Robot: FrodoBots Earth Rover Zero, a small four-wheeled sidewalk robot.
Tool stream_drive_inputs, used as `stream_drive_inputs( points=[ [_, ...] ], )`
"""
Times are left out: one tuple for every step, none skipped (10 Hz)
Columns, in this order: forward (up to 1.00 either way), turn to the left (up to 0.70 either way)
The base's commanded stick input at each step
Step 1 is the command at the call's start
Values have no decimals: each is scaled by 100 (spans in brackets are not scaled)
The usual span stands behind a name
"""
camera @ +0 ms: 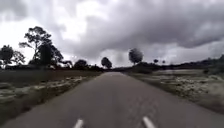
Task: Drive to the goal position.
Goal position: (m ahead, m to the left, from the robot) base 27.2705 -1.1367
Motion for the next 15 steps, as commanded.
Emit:
stream_drive_inputs(
  points=[
    [70, 0],
    [70, 0],
    [70, 0],
    [70, 0],
    [70, 0],
    [70, 0],
    [70, 0],
    [70, 0],
    [70, 0],
    [70, 0],
    [70, 0],
    [70, 0],
    [70, 0],
    [70, 0],
    [70, 0]
  ],
)
